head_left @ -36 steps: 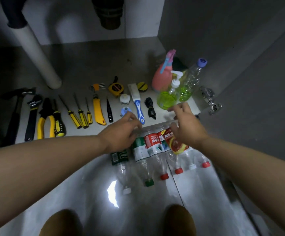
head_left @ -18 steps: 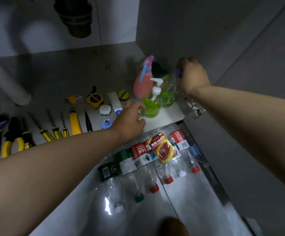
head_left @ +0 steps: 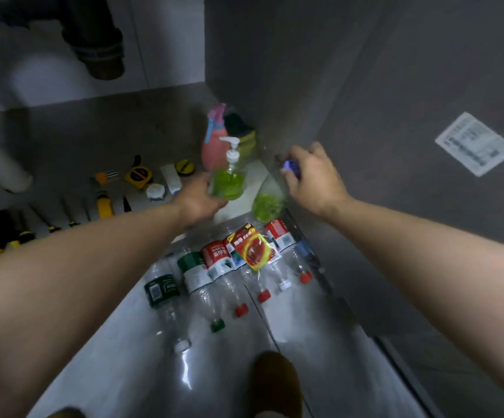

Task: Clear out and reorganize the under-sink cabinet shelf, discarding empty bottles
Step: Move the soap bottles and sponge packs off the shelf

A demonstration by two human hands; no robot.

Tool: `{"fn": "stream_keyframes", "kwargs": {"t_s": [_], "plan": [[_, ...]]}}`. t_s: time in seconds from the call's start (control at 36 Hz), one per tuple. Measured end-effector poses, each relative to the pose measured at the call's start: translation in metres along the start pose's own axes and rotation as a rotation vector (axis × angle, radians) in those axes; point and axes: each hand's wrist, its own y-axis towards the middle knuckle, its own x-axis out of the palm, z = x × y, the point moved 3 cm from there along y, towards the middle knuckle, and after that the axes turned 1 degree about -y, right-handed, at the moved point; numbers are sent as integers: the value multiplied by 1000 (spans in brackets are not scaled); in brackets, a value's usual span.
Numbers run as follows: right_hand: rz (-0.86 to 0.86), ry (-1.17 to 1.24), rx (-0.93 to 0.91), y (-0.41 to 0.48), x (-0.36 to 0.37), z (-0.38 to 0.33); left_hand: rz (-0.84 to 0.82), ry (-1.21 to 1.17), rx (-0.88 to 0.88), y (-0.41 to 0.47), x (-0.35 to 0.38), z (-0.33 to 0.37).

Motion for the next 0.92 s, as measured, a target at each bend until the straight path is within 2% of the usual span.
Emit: {"fn": "stream_keyframes", "kwargs": {"t_s": [0.17, 0.42, 0.61, 0.75, 0.92], "plan": [[-19, 283, 184, -51, 7, 37, 0, 62, 28, 29, 18, 16], [33, 343, 201, -53, 31, 59, 152, 3, -65, 79, 32, 9], [63, 396, 205, -60, 39, 62, 328, -162, -106, 82, 32, 25], [62, 402, 202, -72, 34, 59, 368, -167, -27, 55, 30, 31], [10, 348, 249, -110, 21, 57, 274, -116, 126, 1, 20, 38]]}}
